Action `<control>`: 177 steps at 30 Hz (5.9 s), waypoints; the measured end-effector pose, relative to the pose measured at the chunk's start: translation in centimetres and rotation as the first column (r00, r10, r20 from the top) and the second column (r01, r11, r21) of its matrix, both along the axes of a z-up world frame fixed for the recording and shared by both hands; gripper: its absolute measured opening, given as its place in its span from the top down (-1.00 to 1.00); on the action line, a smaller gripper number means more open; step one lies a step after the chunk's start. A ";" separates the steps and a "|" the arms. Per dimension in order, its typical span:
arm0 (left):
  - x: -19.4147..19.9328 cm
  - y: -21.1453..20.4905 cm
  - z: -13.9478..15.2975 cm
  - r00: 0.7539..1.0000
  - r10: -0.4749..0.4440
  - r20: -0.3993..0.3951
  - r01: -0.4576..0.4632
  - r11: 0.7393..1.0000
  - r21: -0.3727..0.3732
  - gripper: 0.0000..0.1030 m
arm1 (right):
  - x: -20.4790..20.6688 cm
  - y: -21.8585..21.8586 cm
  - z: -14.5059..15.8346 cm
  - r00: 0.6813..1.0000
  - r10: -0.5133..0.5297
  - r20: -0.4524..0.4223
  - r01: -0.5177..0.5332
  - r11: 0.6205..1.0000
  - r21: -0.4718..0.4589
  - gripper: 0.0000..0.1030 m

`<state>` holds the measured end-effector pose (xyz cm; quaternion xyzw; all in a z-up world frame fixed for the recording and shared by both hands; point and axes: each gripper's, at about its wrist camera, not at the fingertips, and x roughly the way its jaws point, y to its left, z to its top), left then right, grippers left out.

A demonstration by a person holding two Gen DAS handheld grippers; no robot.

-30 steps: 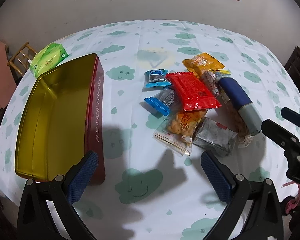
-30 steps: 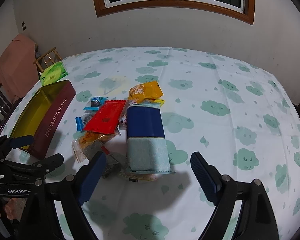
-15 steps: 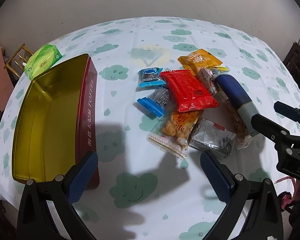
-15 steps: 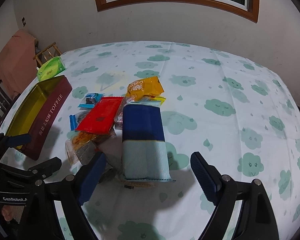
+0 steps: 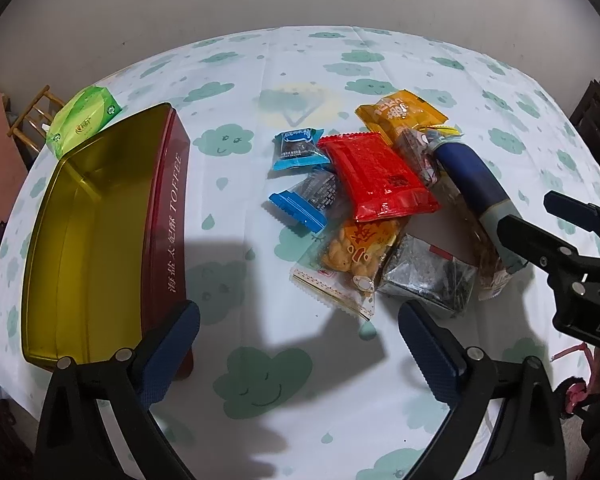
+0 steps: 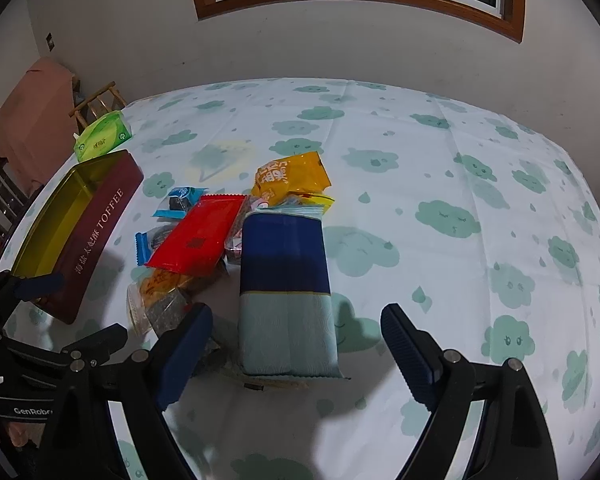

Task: Organize snacks
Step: 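Reach the right tool toward the blue-and-teal pack while the left tool reaches toward the dark clear packet, then close the right tool on the blue-and-teal pack while the left tool grasps the dark clear packet, then carry the dark packet into the gold tin and open the left tool while the right tool holds its pack, then move the blue-and-teal pack over the gold tin and release it with the right tool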

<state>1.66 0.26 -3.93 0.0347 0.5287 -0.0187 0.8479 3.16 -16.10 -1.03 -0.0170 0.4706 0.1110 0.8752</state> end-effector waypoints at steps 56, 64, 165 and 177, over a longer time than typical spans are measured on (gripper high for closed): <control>5.7 -5.2 -1.9 0.942 0.183 -0.282 -0.227 0.964 -0.134 -0.33 | 0.0 -10.3 -3.8 0.991 -0.111 -0.072 0.120 0.985 0.124 0.01; 4.3 -5.2 -1.5 0.951 0.147 -0.271 -0.186 0.974 -0.127 -0.11 | -0.1 -10.0 -3.8 0.992 -0.105 -0.075 0.114 0.985 0.131 0.01; 0.9 22.5 3.3 0.984 0.174 0.034 -0.172 0.983 -0.059 -0.41 | 0.5 3.5 3.5 0.989 -0.151 0.003 0.151 0.988 0.018 0.02; -4.4 30.3 5.0 0.916 0.391 0.088 -0.394 0.919 0.027 -0.47 | 1.2 22.3 2.6 0.975 0.222 -0.028 -0.219 0.972 0.090 0.02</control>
